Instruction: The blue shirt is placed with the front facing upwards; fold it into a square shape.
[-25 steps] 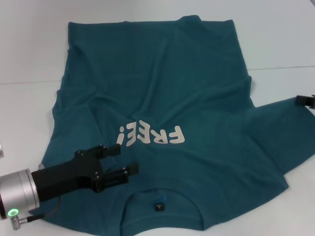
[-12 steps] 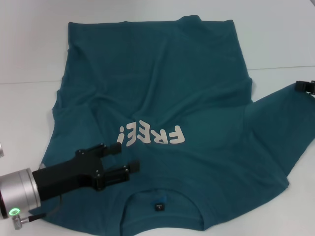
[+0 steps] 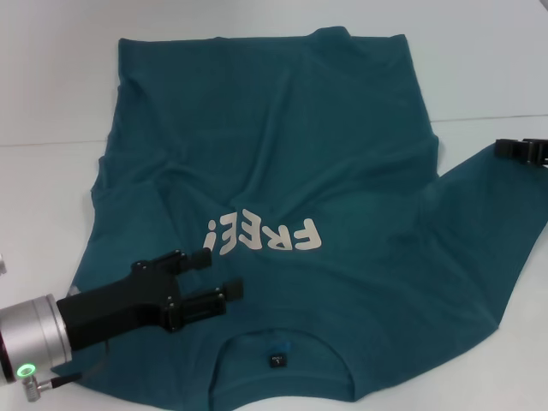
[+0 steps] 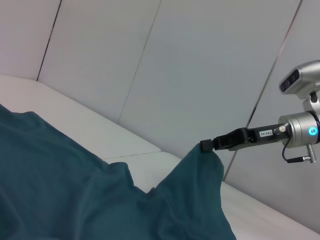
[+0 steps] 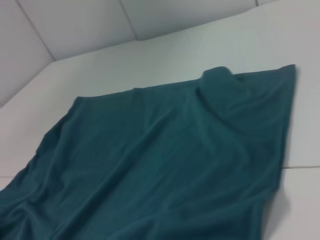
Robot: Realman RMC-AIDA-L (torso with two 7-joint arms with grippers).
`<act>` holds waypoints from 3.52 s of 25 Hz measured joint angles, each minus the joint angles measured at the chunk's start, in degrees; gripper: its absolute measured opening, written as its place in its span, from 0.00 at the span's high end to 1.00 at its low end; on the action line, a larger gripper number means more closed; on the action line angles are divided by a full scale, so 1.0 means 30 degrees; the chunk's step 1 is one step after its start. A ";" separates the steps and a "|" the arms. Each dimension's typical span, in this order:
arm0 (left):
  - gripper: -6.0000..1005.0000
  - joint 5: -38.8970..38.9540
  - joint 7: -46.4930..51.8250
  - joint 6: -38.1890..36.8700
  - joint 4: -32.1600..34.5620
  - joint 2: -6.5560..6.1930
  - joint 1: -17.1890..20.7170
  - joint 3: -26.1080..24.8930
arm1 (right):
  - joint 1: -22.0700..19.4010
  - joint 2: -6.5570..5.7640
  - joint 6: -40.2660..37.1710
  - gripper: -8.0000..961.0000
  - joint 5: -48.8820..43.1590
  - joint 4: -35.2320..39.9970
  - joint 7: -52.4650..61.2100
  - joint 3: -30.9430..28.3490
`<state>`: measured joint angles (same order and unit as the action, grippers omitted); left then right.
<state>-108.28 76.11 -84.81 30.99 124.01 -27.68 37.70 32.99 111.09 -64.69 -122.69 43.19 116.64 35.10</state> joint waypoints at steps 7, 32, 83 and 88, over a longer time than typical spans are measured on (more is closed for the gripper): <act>0.18 0.0003 0.0000 0.0048 -0.0040 0.0000 0.0000 0.0000 | -0.0011 0.0220 -0.0580 0.97 -0.0002 0.0175 -0.0022 0.0558; 0.18 0.0179 0.0087 0.0747 -0.0439 -0.0001 -0.0110 0.0001 | 0.2277 0.1563 -0.0904 0.88 0.0002 -0.0009 0.0186 0.5665; 0.18 0.0029 -0.0036 0.0890 -0.0446 -0.0030 -0.0196 0.0123 | 0.2491 0.1694 0.3393 0.33 -0.0851 -0.3238 0.4264 0.4796; 0.18 0.0052 -0.0072 0.0900 -0.0410 -0.0030 -0.0122 0.0049 | 0.3175 0.1954 0.3707 0.33 -0.0925 -0.3269 0.4197 0.4865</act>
<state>-108.12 75.90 -82.11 29.76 123.92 -28.05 37.85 42.52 116.95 -53.56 -125.47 33.39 129.24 49.69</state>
